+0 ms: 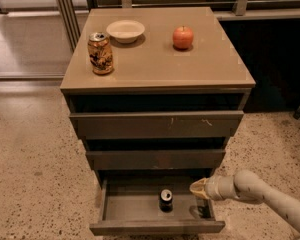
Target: Pick pepsi can from bottom drawer and place on counter
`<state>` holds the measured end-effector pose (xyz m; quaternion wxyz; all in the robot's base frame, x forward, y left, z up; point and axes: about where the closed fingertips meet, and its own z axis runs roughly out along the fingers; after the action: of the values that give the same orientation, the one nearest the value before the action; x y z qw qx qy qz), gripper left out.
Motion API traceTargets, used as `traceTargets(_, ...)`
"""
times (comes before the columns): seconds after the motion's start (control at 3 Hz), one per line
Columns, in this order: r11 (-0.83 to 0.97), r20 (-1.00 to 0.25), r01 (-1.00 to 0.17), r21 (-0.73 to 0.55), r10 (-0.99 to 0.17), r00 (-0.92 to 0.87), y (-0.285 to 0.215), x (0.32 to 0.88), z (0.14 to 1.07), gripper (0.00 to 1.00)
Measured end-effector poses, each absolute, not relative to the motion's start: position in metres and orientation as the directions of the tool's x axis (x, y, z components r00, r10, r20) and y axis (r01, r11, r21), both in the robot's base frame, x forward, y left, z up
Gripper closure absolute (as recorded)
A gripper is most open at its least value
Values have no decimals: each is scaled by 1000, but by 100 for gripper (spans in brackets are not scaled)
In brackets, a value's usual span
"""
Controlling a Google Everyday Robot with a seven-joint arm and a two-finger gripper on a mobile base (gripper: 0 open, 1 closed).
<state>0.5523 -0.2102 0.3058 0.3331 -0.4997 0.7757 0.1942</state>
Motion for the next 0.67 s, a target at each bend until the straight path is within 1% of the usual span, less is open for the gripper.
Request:
traceTargets(0.33, 403, -717, -915, 8, -636, -285, -190, 571, 258, 100)
traceTargets(0.67, 401, -716, -916, 8, -637, -285, -190, 570, 258, 100)
